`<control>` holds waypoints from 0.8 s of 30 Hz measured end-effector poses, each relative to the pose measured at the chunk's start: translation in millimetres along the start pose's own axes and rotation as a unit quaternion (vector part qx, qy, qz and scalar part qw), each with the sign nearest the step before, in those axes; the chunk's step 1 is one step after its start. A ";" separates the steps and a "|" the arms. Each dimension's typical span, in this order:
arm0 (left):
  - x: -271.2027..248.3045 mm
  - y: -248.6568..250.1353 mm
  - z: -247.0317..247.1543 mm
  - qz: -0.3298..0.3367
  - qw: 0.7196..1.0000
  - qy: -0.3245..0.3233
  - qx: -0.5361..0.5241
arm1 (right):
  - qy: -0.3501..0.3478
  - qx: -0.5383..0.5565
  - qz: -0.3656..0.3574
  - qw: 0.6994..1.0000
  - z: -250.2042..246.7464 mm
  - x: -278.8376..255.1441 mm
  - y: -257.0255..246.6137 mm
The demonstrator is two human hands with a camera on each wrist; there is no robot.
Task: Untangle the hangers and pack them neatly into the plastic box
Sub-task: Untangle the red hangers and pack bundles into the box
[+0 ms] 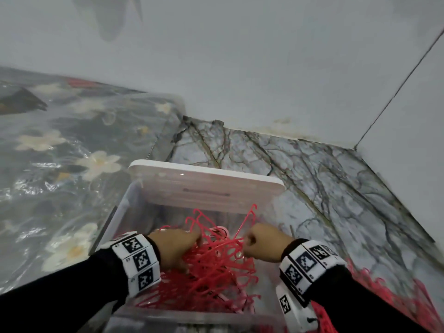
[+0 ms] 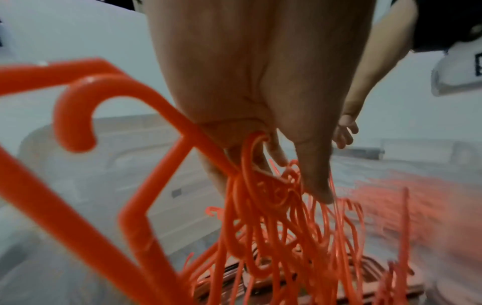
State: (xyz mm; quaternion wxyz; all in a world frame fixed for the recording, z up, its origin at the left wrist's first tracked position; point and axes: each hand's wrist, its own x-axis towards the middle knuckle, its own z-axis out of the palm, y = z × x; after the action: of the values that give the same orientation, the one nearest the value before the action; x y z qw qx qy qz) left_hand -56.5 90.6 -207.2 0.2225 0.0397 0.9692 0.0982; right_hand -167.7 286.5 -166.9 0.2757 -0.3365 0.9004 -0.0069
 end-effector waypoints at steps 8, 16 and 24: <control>1.5 -7.7 -20.1 -0.037 0.994 0.056 -0.090 | 0.092 -0.077 -0.021 0.993 -17.1 -0.6 11.5; -2.7 -1.8 -31.9 -0.030 0.981 0.190 0.040 | 0.121 -0.081 -0.069 0.987 -12.5 12.9 -0.4; -3.3 -6.8 -52.6 -0.035 0.955 0.220 -0.196 | 0.193 -0.089 -0.134 0.968 -17.5 15.2 -14.0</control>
State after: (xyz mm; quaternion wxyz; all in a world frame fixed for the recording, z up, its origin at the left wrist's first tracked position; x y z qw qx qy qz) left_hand -76.9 74.5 -160.9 0.0109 -0.0614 0.9565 0.2849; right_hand -177.5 263.4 -156.7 0.0617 -0.4698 0.8802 -0.0282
